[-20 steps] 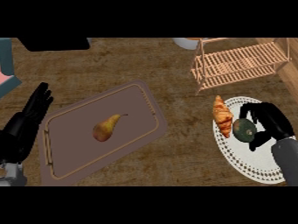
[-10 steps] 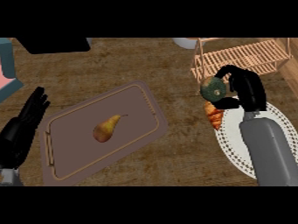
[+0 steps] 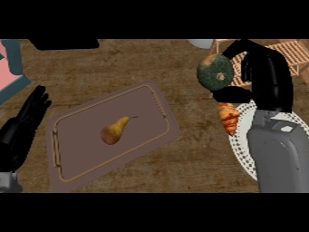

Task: Pick the squash from the placemat and place it in the tiered shelf

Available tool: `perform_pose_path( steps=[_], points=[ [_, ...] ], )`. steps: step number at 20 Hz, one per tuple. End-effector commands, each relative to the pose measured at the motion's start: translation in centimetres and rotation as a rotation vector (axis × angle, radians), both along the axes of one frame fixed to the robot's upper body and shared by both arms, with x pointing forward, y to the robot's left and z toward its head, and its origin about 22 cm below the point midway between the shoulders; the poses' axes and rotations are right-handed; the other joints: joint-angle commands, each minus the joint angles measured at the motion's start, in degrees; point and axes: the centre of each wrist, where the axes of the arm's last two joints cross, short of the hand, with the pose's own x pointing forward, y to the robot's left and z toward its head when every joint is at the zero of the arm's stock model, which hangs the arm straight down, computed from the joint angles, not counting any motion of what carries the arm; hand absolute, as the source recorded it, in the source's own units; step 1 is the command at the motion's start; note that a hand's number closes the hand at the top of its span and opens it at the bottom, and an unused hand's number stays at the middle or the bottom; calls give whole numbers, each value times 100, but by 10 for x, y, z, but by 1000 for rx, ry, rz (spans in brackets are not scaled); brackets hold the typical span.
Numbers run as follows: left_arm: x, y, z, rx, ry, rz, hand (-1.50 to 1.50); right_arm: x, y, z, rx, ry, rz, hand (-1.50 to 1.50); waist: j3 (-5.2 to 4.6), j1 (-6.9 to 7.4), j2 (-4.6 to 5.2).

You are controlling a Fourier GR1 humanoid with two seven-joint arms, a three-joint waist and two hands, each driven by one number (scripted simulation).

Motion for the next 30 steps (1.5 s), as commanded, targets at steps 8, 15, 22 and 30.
perform_pose_path(
  steps=[8,15,22,30],
  points=[
    [8,-21,4,-19,-22,-88,0,-19,-12,80,630,-65,124,150,56,445,160],
    [12,-10,9,9,-29,-34,0,5,-47,92,19,-65,-82,150,-105,166,158],
    [13,-21,11,-3,-36,-78,0,34,-57,117,-411,-127,-210,150,16,480,198],
    [13,-14,-2,-17,-25,-76,0,78,-66,121,-453,-254,-145,150,24,407,174]
  ],
)
